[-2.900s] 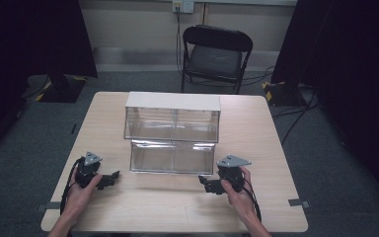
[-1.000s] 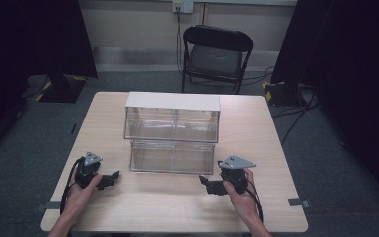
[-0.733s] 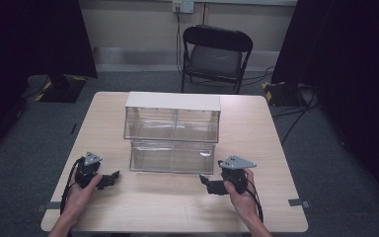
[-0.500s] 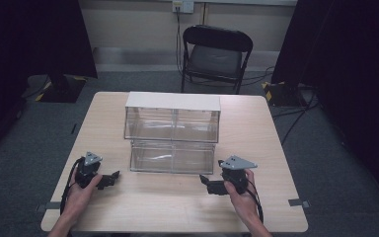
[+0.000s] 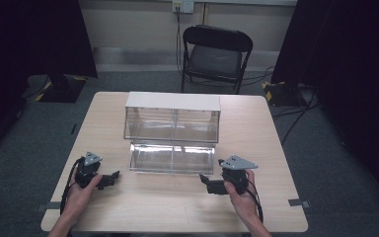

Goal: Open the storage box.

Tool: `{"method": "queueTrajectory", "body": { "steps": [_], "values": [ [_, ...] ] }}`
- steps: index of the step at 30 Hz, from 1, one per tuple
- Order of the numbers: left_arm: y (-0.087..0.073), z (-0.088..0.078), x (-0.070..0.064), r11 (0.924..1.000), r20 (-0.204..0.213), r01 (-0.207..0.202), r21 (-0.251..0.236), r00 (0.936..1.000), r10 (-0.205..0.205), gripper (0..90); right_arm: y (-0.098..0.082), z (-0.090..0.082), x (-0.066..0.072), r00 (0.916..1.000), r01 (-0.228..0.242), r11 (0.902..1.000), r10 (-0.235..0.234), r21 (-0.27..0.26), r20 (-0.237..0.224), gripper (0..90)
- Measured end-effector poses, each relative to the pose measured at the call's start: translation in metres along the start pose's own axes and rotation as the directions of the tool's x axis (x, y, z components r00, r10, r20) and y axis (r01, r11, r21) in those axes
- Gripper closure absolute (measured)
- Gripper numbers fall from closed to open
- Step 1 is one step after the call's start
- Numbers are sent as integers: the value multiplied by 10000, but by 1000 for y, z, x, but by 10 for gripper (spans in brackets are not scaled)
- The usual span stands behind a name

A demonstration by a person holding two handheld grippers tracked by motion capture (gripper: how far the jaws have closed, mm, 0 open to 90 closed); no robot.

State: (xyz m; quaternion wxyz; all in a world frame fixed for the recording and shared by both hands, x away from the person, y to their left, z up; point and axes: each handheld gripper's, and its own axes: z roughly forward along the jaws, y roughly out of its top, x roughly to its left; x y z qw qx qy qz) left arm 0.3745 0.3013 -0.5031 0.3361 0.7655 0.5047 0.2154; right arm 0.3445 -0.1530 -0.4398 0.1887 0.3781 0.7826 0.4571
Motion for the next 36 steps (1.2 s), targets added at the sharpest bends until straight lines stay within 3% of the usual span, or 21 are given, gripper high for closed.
{"method": "queueTrajectory", "body": {
  "steps": [36],
  "values": [
    [0, 0, 0, 10000, -1, -1, -1, 10000, 1, 67, 5, -1, -1, 9999, -171, 9996, 171, -218, 0, 133]
  ]
}}
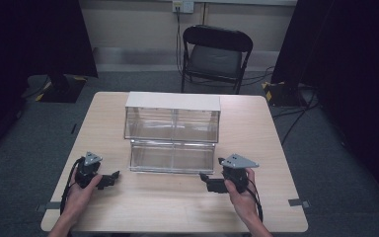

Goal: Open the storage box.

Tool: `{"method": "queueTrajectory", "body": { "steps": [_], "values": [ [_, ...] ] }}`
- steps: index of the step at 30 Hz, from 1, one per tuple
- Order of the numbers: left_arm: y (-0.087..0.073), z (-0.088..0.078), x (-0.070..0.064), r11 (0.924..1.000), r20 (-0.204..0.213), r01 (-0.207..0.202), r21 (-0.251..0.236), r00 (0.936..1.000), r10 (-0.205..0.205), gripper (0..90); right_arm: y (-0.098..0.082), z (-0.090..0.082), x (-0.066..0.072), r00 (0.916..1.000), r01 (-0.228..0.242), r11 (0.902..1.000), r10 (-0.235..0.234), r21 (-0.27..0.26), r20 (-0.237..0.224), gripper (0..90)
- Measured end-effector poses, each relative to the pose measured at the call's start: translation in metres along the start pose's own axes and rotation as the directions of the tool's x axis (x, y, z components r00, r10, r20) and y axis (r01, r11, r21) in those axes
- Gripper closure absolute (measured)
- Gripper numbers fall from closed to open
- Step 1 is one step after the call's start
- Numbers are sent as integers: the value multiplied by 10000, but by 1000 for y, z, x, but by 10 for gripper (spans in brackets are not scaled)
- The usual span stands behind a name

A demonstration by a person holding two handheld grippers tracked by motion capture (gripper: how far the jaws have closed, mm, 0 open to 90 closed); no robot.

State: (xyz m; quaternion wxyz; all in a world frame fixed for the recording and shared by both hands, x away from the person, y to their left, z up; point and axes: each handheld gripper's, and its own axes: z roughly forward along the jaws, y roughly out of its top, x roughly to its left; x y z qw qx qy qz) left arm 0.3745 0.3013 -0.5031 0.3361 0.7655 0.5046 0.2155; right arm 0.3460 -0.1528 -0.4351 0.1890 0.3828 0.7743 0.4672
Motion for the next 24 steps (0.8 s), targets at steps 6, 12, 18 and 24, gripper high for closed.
{"method": "queueTrajectory", "body": {
  "steps": [6, 12, 18, 24],
  "values": [
    [0, 0, 0, 10000, 0, 4, -2, 10000, -4, 67, 1, -1, -1, 10000, -61, 10000, 61, 35, 12, 134],
    [0, 0, 0, 10000, 0, 2, -2, 10000, -2, 67, 2, -1, -2, 9999, -124, 9999, 124, -21, -30, 134],
    [0, 0, 0, 10000, 1, 4, -2, 10000, -4, 67, 5, -3, -1, 9999, -138, 9998, 138, -118, -2, 135],
    [0, 0, 0, 10000, 0, 1, -2, 10000, -1, 67, 5, -3, -1, 9999, -124, 9997, 124, -186, -1, 135]
  ]
}}
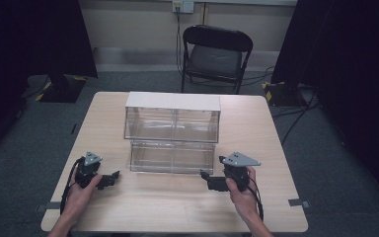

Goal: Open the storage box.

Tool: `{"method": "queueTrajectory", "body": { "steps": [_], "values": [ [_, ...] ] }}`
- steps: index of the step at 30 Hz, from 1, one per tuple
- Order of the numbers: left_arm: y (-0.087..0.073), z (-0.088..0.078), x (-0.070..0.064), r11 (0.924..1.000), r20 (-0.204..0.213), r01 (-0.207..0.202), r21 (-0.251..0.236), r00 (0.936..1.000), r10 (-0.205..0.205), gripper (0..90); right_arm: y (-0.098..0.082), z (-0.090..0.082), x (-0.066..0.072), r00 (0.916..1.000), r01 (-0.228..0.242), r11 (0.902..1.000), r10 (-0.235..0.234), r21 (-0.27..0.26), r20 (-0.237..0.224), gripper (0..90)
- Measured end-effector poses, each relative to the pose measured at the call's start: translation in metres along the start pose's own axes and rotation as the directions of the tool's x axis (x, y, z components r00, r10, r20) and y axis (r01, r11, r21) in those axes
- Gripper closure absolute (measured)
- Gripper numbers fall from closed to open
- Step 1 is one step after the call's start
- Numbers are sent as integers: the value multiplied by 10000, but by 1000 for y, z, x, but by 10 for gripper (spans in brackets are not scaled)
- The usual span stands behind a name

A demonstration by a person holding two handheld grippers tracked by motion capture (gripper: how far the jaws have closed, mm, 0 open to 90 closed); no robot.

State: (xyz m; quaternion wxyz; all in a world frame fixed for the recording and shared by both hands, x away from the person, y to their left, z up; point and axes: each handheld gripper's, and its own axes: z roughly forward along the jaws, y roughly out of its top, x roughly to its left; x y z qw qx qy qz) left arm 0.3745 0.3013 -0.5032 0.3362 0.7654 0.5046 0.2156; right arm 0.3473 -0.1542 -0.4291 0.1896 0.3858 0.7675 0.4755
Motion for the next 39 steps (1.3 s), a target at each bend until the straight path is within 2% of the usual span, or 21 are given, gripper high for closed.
{"method": "queueTrajectory", "body": {
  "steps": [39],
  "values": [
    [0, 0, 0, 10000, -2, -1, 2, 10000, 1, 67, 7, -4, -2, 9990, -369, 9990, 375, -258, 235, 136]
  ]
}}
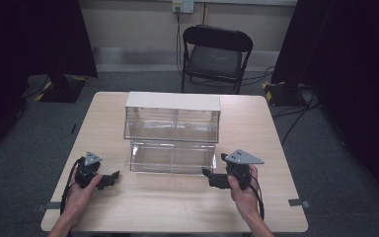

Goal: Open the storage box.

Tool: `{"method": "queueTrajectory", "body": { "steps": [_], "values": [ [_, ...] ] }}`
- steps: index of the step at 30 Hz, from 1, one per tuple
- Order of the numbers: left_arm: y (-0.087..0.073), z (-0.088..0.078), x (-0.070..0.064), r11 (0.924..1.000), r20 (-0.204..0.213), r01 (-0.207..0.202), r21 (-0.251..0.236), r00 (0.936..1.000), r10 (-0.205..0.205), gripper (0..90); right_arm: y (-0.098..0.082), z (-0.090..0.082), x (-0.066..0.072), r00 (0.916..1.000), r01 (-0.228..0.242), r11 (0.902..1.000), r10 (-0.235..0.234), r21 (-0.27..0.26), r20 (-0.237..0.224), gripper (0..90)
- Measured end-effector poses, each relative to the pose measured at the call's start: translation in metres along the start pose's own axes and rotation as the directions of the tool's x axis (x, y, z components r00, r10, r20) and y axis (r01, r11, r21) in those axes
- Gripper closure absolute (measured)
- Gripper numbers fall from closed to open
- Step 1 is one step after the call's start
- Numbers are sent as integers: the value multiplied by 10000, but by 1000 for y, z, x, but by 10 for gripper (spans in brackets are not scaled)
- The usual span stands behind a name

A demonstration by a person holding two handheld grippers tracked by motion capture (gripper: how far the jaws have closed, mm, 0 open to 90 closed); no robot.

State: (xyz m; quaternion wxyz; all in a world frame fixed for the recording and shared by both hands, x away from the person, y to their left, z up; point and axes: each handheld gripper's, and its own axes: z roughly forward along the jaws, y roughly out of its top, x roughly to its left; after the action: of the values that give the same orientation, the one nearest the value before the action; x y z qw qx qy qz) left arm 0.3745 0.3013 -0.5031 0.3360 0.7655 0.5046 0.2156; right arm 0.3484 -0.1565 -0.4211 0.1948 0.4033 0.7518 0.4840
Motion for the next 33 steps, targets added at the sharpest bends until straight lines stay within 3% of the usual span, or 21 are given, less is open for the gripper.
{"method": "queueTrajectory", "body": {
  "steps": [33],
  "values": [
    [0, 0, 0, 10000, -7, -3, -2, 10000, 3, 68, 8, -2, -3, 9998, -188, 9995, 189, -270, 63, 136]
  ]
}}
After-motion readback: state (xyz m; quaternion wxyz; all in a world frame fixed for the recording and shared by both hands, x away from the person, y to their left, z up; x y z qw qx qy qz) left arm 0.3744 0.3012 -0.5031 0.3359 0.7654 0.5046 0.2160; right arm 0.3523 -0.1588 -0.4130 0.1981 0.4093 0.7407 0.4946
